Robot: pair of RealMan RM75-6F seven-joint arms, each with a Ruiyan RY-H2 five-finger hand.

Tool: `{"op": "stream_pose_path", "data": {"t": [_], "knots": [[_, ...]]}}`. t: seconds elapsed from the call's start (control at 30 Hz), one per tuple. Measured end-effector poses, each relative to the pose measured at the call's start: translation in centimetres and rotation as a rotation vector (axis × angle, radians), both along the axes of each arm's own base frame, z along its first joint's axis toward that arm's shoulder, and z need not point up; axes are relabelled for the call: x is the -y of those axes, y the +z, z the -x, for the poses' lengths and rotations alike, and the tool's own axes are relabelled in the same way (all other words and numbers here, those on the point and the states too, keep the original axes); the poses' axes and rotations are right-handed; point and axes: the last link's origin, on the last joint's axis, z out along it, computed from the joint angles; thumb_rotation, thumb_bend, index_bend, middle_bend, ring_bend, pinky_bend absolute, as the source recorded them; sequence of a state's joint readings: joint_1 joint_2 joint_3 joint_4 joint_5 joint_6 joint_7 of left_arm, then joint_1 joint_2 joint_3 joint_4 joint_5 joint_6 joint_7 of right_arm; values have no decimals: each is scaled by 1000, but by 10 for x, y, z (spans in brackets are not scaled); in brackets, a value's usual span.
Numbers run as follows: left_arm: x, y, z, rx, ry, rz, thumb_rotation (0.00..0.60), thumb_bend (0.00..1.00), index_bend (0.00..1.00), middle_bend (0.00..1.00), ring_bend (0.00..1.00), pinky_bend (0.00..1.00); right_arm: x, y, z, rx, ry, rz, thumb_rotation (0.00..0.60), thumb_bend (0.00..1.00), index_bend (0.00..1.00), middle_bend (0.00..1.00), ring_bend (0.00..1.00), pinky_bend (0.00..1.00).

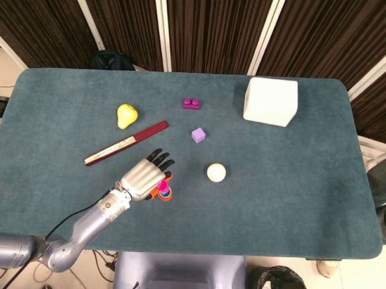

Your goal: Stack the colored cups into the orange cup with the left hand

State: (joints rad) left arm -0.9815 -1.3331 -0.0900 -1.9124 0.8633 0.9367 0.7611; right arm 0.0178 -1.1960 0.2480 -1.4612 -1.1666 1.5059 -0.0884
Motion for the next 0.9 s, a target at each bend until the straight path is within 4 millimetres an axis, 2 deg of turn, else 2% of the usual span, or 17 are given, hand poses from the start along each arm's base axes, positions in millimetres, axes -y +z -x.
{"op": "stream_pose_path", "data": {"t": [0.63,0.7,0.9], "knots": [[0,-17,5,-30,-5,27,600,384,436,129,0,0,-1,2,0,7,1,5,600,420,36,0,35,10],[0,-18,7,-36,-3,29,600,383,401,129,0,0,-1,2,0,8,0,6,600,420,36,0,35,11],[0,-21,11,-67,-5,30,600,379,182,115,0,0,-1,4,0,6,-4,15,600,420,36,0,35,11]]}}
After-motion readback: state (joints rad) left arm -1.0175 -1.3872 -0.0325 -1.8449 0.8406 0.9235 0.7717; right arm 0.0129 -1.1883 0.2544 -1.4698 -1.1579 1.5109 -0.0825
